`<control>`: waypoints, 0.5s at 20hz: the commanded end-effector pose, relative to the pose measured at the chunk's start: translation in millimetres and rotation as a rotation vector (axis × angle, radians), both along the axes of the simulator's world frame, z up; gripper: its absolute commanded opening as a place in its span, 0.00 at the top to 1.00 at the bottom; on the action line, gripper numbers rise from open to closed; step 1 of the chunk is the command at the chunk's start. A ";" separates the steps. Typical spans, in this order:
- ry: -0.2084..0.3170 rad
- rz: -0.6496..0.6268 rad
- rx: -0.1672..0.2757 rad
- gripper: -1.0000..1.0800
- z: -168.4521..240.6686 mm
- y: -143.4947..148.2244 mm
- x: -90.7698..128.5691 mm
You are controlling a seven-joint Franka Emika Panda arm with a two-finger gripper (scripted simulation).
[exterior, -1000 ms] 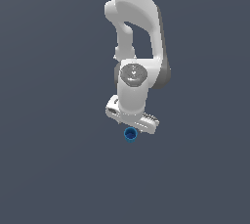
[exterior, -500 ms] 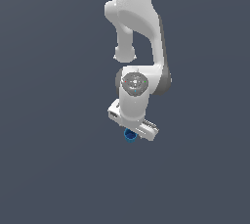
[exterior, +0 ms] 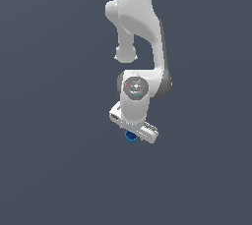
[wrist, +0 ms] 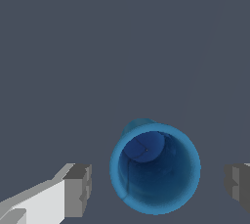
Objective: Pick up the object and move it to a goal position.
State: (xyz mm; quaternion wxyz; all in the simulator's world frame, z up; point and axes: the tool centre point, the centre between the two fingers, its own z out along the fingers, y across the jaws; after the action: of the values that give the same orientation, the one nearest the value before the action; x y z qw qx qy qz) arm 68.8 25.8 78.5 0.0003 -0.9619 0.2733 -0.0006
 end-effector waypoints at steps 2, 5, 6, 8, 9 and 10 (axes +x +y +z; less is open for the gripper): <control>0.001 -0.002 0.000 0.04 -19.1 -0.1 -1.0; 0.001 -0.003 0.000 0.04 -32.7 -0.2 -1.3; 0.001 -0.003 0.000 0.04 -35.5 0.0 -1.3; 0.001 -0.004 0.000 0.04 -38.6 -0.2 -0.8; 0.001 -0.004 0.000 0.04 -38.9 -0.1 -0.4; 0.001 -0.004 0.000 0.04 -38.5 -0.2 0.0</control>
State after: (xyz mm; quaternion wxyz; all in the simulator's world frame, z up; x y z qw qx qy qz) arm 67.6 25.7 40.2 -0.0003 -0.9614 0.2750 0.0010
